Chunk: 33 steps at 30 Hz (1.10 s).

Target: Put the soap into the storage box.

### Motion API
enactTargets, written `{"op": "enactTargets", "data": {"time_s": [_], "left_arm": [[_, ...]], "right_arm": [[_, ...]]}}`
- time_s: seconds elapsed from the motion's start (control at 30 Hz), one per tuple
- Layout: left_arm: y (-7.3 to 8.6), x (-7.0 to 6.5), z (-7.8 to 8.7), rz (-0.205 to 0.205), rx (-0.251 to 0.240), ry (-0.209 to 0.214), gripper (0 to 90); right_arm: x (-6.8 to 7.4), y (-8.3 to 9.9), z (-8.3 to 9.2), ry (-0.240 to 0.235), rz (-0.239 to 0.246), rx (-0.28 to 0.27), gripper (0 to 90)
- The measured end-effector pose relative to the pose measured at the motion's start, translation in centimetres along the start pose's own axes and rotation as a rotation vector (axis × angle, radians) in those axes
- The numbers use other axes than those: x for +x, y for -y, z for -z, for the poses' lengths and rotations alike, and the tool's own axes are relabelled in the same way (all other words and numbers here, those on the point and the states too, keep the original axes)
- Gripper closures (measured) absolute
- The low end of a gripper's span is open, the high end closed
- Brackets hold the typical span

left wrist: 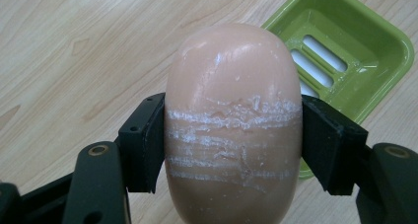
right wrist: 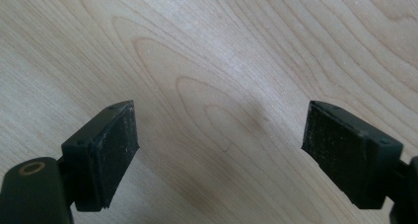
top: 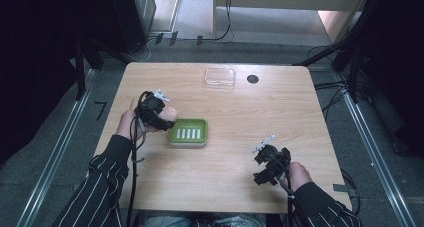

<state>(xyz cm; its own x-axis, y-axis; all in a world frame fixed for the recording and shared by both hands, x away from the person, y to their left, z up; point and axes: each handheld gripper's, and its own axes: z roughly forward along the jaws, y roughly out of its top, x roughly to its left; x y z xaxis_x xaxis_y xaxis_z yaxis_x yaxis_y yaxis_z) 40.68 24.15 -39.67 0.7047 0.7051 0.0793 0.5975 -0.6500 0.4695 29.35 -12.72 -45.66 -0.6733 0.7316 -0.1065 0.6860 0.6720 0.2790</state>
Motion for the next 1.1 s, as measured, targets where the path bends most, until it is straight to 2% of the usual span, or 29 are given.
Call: {"op": "enactTargets", "data": {"time_s": [0.27, 1.1], "left_arm": [[-0.6, -0.3, -0.3, -0.018, -0.004, 0.015, 33.5], [-2.4, -2.1, -2.0, -0.132, -0.019, 0.056, 33.4]], "right_arm": [[0.0, 0.0, 0.0, -0.001, 0.001, 0.0, 14.3], [0.0, 0.0, 0.0, -0.003, -0.003, 0.001, 14.3]]}}
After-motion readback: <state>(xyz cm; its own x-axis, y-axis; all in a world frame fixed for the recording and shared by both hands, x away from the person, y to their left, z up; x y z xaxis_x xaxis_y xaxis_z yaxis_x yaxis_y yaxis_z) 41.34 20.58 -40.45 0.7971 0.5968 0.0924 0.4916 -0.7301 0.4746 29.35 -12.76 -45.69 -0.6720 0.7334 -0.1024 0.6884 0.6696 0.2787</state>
